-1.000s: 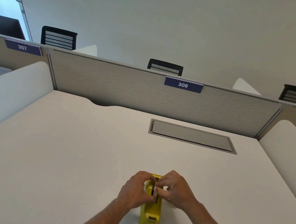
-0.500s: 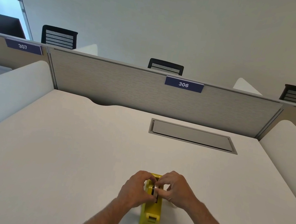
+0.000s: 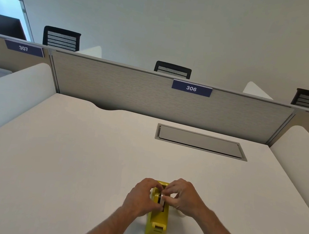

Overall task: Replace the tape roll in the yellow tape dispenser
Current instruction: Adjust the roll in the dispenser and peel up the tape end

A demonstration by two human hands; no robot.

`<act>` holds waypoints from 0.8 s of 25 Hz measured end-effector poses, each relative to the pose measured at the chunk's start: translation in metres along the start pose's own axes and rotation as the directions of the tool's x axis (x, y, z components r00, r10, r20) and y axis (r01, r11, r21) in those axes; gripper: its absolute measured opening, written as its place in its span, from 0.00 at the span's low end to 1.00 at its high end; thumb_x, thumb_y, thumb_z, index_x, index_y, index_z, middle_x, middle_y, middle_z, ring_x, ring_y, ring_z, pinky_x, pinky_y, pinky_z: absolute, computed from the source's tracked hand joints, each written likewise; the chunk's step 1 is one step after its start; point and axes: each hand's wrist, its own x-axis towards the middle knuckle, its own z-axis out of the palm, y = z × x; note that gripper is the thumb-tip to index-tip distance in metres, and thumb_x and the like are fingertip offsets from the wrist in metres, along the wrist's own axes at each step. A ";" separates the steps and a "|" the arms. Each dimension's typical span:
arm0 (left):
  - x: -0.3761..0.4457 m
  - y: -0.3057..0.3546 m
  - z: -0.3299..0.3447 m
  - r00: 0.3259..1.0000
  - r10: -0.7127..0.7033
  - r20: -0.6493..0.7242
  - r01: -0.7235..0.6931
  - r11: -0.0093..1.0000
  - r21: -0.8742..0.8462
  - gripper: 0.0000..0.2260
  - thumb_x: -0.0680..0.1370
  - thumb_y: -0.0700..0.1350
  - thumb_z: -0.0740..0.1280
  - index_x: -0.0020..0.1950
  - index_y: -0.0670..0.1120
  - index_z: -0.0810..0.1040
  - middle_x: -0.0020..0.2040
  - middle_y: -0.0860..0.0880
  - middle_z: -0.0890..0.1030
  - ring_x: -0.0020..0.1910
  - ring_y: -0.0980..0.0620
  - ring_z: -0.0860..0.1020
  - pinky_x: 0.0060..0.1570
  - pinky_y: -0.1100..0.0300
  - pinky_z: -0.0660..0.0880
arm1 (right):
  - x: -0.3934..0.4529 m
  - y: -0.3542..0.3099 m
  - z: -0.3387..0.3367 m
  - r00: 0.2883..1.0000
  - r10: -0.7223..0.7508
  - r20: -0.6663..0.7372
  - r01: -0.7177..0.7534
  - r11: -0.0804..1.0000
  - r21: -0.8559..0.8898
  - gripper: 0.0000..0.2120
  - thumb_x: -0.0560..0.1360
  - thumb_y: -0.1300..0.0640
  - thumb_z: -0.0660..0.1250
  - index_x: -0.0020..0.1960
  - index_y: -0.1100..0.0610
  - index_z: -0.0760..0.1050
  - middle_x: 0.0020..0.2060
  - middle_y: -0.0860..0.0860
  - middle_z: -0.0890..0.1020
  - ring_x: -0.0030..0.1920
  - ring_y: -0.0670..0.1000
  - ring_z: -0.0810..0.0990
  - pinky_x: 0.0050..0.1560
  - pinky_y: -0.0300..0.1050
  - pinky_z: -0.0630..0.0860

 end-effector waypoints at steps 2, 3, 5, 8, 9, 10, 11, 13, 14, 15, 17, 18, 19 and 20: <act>0.000 0.001 0.000 1.000 -0.002 0.002 0.002 1.000 0.000 0.25 0.61 0.57 0.81 0.54 0.64 0.75 0.58 0.65 0.70 0.55 0.58 0.74 0.52 0.62 0.77 | 0.001 0.001 0.001 1.000 -0.004 -0.009 0.004 1.000 -0.009 0.07 0.70 0.48 0.73 0.48 0.45 0.85 0.44 0.39 0.85 0.48 0.42 0.77 0.44 0.39 0.78; 0.000 0.001 0.000 1.000 -0.002 0.004 0.002 1.000 0.004 0.25 0.61 0.57 0.81 0.54 0.64 0.75 0.58 0.65 0.69 0.56 0.58 0.74 0.52 0.61 0.77 | 0.002 0.000 0.001 1.000 -0.006 -0.016 0.006 1.000 -0.012 0.07 0.71 0.49 0.72 0.48 0.45 0.85 0.43 0.39 0.85 0.48 0.42 0.77 0.44 0.39 0.77; 0.000 0.001 0.000 1.000 -0.001 0.007 0.001 1.000 0.009 0.24 0.61 0.57 0.81 0.53 0.65 0.74 0.58 0.65 0.69 0.56 0.58 0.74 0.53 0.61 0.78 | 0.003 0.000 0.000 1.000 -0.008 -0.020 0.008 1.000 -0.011 0.06 0.71 0.49 0.72 0.47 0.45 0.85 0.42 0.40 0.85 0.47 0.41 0.77 0.45 0.38 0.76; -0.001 0.001 0.000 1.000 0.001 0.006 -0.001 1.000 0.007 0.24 0.61 0.57 0.81 0.52 0.66 0.74 0.59 0.65 0.70 0.56 0.58 0.74 0.53 0.61 0.78 | 0.003 0.001 0.000 1.000 -0.007 -0.018 0.007 1.000 -0.004 0.05 0.72 0.48 0.72 0.47 0.46 0.85 0.42 0.40 0.85 0.47 0.41 0.77 0.45 0.38 0.75; -0.001 0.001 0.000 1.000 0.001 0.006 -0.001 1.000 0.007 0.24 0.61 0.57 0.81 0.52 0.66 0.74 0.59 0.65 0.70 0.56 0.58 0.74 0.53 0.61 0.78 | 0.002 0.001 -0.001 1.000 -0.008 -0.015 0.008 1.000 0.000 0.05 0.72 0.48 0.72 0.47 0.45 0.85 0.42 0.40 0.85 0.47 0.41 0.77 0.44 0.37 0.75; -0.001 0.001 0.000 1.000 0.001 0.007 -0.001 1.000 0.007 0.24 0.61 0.57 0.81 0.52 0.66 0.74 0.59 0.65 0.69 0.56 0.58 0.74 0.53 0.61 0.78 | 0.003 0.001 -0.001 1.000 -0.009 -0.009 0.009 1.000 0.004 0.06 0.72 0.48 0.72 0.47 0.45 0.85 0.42 0.39 0.85 0.47 0.41 0.77 0.43 0.36 0.75; -0.001 0.001 -0.001 1.000 0.001 0.008 -0.001 1.000 0.010 0.24 0.62 0.57 0.81 0.52 0.66 0.74 0.58 0.65 0.69 0.56 0.58 0.74 0.53 0.61 0.78 | 0.003 0.001 -0.002 1.000 -0.009 -0.002 0.009 1.000 0.008 0.06 0.71 0.47 0.73 0.47 0.44 0.85 0.42 0.39 0.85 0.47 0.41 0.77 0.43 0.36 0.75; -0.001 0.002 0.000 1.000 -0.001 0.010 0.001 1.000 0.014 0.24 0.62 0.58 0.81 0.52 0.66 0.74 0.58 0.65 0.69 0.56 0.58 0.74 0.53 0.61 0.78 | 0.004 0.001 -0.003 1.000 -0.006 0.013 0.006 1.000 0.009 0.06 0.70 0.48 0.73 0.47 0.44 0.85 0.41 0.38 0.85 0.47 0.42 0.77 0.42 0.37 0.76; -0.001 0.002 0.000 1.000 -0.004 0.009 0.004 1.000 0.011 0.24 0.61 0.58 0.81 0.52 0.66 0.73 0.59 0.65 0.69 0.56 0.58 0.74 0.53 0.61 0.77 | 0.005 0.001 -0.003 1.000 -0.005 0.018 0.005 1.000 0.007 0.06 0.70 0.48 0.73 0.47 0.44 0.85 0.41 0.38 0.84 0.47 0.42 0.77 0.43 0.38 0.77; -0.001 0.002 0.000 1.000 -0.005 0.009 0.005 1.000 0.007 0.24 0.61 0.58 0.81 0.52 0.66 0.73 0.59 0.65 0.70 0.56 0.58 0.74 0.53 0.61 0.77 | 0.005 0.001 -0.003 1.000 -0.007 0.023 0.007 1.000 0.002 0.06 0.70 0.48 0.73 0.47 0.44 0.85 0.41 0.38 0.84 0.47 0.42 0.77 0.43 0.39 0.77; -0.001 0.003 -0.001 1.000 -0.004 0.008 0.004 1.000 0.005 0.24 0.61 0.58 0.81 0.51 0.66 0.73 0.59 0.65 0.70 0.55 0.58 0.74 0.52 0.62 0.77 | 0.006 0.002 -0.003 0.999 -0.020 0.028 0.020 1.000 -0.011 0.06 0.71 0.47 0.72 0.47 0.44 0.85 0.42 0.39 0.85 0.47 0.41 0.77 0.43 0.39 0.77; -0.001 0.003 -0.001 1.000 -0.003 0.008 0.003 1.000 0.006 0.24 0.61 0.58 0.81 0.51 0.66 0.73 0.59 0.65 0.70 0.55 0.58 0.74 0.52 0.62 0.77 | 0.006 0.002 -0.003 0.999 -0.026 0.027 0.026 1.000 -0.013 0.06 0.71 0.48 0.73 0.47 0.44 0.85 0.42 0.39 0.85 0.47 0.41 0.77 0.43 0.38 0.76; -0.001 0.002 0.000 1.000 -0.003 0.009 0.003 1.000 0.004 0.24 0.61 0.57 0.81 0.52 0.66 0.74 0.58 0.65 0.70 0.55 0.58 0.74 0.52 0.62 0.77 | 0.006 0.002 -0.004 0.999 -0.029 0.023 0.029 0.999 -0.014 0.06 0.71 0.48 0.73 0.48 0.44 0.85 0.42 0.39 0.85 0.47 0.41 0.77 0.43 0.37 0.76; -0.001 0.002 0.000 1.000 -0.003 0.010 0.003 1.000 0.003 0.24 0.61 0.57 0.81 0.52 0.66 0.74 0.58 0.65 0.70 0.55 0.58 0.74 0.52 0.62 0.77 | 0.006 0.002 -0.004 0.999 -0.032 0.017 0.032 0.999 -0.015 0.06 0.71 0.48 0.73 0.47 0.44 0.85 0.41 0.39 0.85 0.47 0.41 0.77 0.43 0.37 0.75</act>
